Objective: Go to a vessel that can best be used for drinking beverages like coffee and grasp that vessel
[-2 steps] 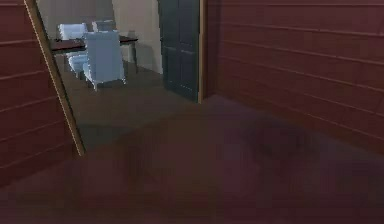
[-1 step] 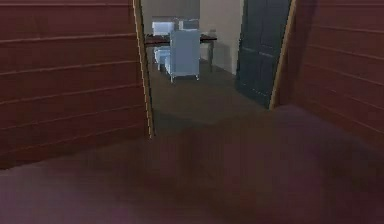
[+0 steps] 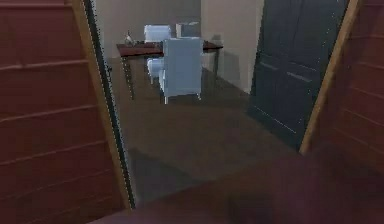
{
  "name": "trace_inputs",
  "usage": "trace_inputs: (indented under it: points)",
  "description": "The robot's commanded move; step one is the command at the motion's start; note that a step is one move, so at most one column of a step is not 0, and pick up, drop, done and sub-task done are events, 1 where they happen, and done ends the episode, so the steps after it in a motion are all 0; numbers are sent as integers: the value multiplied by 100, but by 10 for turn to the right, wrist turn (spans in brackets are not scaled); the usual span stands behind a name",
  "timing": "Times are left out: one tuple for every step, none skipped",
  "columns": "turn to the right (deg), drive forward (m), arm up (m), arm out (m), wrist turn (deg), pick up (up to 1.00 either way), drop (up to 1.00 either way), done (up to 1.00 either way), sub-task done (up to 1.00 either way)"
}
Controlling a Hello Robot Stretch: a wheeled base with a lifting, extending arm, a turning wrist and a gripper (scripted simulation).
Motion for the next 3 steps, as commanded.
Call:
trace_inputs:
  points:
    - [0,100,0,0,0,0,0,0,0]
    - [-450,0,0,0,0,0,0,0,0]
    - [0,5,0,0,0,0,0,0,0]
